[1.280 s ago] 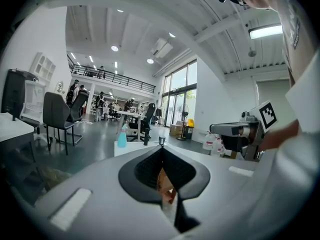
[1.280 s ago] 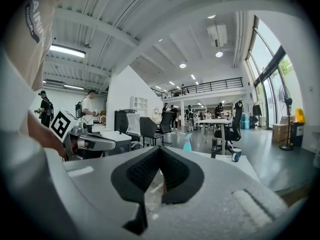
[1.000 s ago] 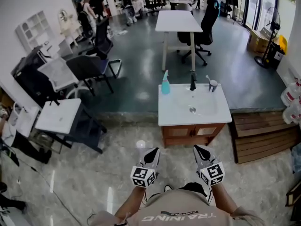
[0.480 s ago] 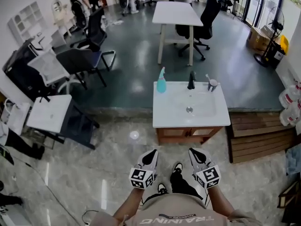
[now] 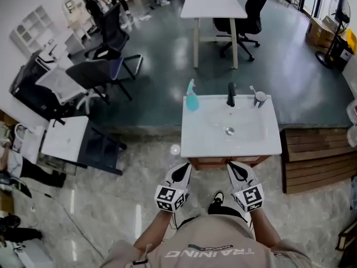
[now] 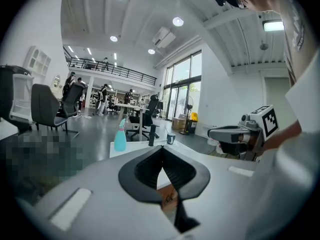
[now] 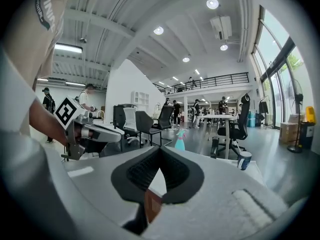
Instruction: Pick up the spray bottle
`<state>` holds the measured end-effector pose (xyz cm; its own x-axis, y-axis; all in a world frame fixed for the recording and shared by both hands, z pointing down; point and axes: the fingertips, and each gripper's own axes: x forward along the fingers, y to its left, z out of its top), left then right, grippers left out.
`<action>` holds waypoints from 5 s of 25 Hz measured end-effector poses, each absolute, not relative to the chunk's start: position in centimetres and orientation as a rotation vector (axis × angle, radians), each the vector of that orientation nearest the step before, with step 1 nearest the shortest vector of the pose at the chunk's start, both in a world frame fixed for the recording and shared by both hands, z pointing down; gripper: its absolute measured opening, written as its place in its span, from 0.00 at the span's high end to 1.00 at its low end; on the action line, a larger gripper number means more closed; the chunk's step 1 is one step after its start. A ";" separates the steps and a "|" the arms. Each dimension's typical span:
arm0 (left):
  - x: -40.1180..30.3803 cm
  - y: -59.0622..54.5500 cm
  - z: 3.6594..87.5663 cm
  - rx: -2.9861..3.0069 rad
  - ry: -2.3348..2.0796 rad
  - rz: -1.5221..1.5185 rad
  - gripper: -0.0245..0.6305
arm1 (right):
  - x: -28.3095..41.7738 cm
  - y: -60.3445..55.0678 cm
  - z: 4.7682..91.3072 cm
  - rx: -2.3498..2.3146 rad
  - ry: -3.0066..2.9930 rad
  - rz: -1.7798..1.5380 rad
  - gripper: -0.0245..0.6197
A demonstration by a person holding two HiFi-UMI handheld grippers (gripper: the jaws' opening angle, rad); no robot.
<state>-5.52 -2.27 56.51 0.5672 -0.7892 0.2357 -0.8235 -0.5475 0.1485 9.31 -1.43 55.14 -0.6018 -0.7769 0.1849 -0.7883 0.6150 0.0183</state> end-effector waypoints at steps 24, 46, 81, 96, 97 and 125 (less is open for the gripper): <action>-6.2 -12.3 58.1 2.425 -1.406 0.204 0.93 | 9.5 -13.6 57.8 1.123 -2.642 0.161 0.96; -11.3 -27.0 56.2 2.672 -1.166 0.128 0.93 | 4.8 -24.4 53.8 1.528 -2.499 0.182 0.96; -11.9 -30.2 51.9 2.603 -1.444 0.149 0.93 | 2.3 -32.5 56.1 1.249 -2.614 0.186 0.93; -11.8 -30.6 52.5 2.555 -1.471 0.136 0.93 | 0.5 -34.4 58.8 1.049 -2.602 0.223 0.64; -11.8 -30.5 52.7 2.550 -1.470 0.141 0.93 | 0.4 -34.6 59.3 1.033 -2.595 0.228 0.64; -15.2 -30.6 54.6 2.400 -1.565 0.180 0.93 | -5.9 -40.4 66.4 0.814 -2.556 0.252 0.64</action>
